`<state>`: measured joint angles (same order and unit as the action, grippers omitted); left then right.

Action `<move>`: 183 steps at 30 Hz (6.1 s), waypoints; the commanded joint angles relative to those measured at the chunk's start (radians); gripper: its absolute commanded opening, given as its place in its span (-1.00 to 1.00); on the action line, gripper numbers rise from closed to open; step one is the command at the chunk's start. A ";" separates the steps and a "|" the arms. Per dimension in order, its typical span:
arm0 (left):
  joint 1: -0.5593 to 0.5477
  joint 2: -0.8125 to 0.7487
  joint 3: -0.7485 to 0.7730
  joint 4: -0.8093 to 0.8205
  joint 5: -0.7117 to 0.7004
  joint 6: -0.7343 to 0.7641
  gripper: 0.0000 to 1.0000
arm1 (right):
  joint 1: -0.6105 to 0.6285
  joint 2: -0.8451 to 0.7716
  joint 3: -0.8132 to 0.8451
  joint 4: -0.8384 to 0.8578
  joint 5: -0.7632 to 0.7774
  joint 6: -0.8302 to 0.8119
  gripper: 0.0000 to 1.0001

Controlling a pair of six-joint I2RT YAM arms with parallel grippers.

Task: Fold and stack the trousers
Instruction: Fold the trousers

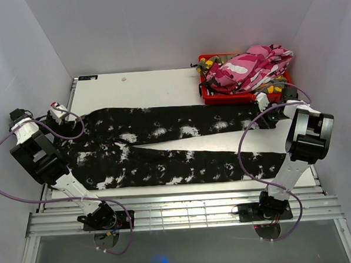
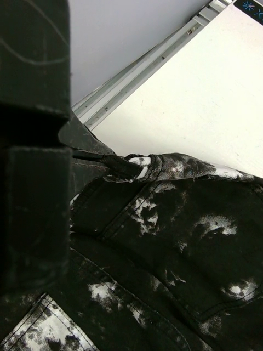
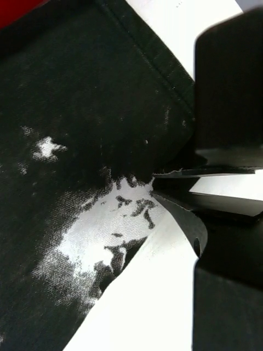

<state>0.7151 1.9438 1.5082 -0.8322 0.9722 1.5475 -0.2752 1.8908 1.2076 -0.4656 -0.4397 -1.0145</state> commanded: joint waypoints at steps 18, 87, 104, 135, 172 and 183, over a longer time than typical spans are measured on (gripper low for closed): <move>0.000 0.000 0.032 -0.062 0.008 0.083 -1.00 | -0.140 -0.211 -0.025 -0.545 0.064 -0.406 -0.61; 0.438 -0.140 -0.064 -0.571 0.163 0.606 -1.00 | -0.542 -0.745 -0.184 -0.600 -0.222 -0.991 -0.85; 0.644 -0.192 -0.525 -0.329 -0.388 0.971 -1.00 | -0.835 -0.785 -0.658 -0.465 0.055 -1.516 -0.85; 0.027 -0.022 0.047 -0.136 -0.230 -0.089 -1.00 | -0.386 -0.343 -0.073 -0.259 -0.025 -0.648 -0.85; 0.300 -0.177 -0.140 -0.455 -0.091 0.376 -1.00 | -0.619 -0.512 -0.344 0.082 -0.289 -1.053 -0.85; 0.334 -0.232 -0.573 -0.151 -0.369 0.459 -0.38 | -0.648 -0.533 -0.579 0.070 -0.159 -1.290 -0.38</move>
<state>1.0397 1.6894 0.9138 -1.0504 0.7776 1.9385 -0.9195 1.3933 0.6281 -0.4374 -0.6384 -1.9652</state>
